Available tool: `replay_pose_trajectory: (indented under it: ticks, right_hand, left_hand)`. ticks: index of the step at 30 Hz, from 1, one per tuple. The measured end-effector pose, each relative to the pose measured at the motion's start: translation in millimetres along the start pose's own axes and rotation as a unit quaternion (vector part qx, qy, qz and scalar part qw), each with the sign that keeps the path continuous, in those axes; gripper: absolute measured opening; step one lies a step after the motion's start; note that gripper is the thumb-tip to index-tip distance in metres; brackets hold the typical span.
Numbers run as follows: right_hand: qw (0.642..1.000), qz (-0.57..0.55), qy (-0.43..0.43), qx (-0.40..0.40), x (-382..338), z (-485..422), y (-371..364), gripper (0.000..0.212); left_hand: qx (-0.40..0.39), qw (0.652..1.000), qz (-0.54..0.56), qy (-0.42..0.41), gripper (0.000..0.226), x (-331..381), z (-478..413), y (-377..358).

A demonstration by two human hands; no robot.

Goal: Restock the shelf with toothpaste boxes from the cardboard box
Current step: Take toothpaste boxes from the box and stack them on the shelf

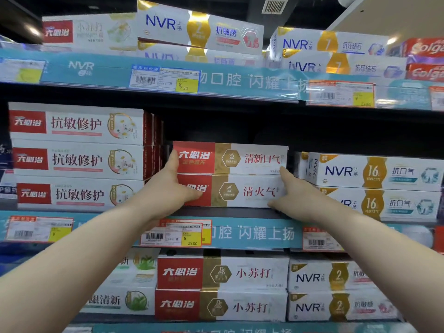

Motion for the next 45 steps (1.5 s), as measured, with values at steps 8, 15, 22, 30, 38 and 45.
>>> replay_pose_trajectory:
  ticks: [8,15,22,30,38,45]
  right_hand:
    - [0.976,-0.206,-0.069,0.024,5,-27,-8,0.081]
    - [0.937,-0.338,-0.084,0.01,7,-38,-6,0.052]
    - [0.952,-0.303,-0.032,0.019,9,-23,-3,0.049]
    - [0.951,-0.308,-0.016,0.029,9,-16,-1,0.047]
    - [0.946,-0.313,-0.023,0.077,6,-10,-1,0.043]
    - [0.951,-0.307,-0.003,0.03,8,5,-2,0.042]
  left_hand:
    - [0.007,1.0,-0.017,0.011,0.095,3,-7,-1]
    - [0.019,1.0,-0.005,0.023,0.092,4,-9,-4]
    - [0.036,0.998,-0.032,0.046,0.096,-4,-13,2]
    - [0.039,0.998,-0.01,0.053,0.093,-5,-12,4]
    - [0.042,0.998,0.032,0.033,0.088,-1,-6,8]
    - [0.025,0.999,0.028,0.025,0.082,-4,-6,7]
Point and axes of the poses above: each hand's wrist, its own z-axis away from the middle knuckle, its own y-axis out of the back of the hand, x = y × z, the point moved 3 cm from there along -z, towards the middle knuckle, and after that the axes turned 14 degrees about z, right-handed, at the moved point
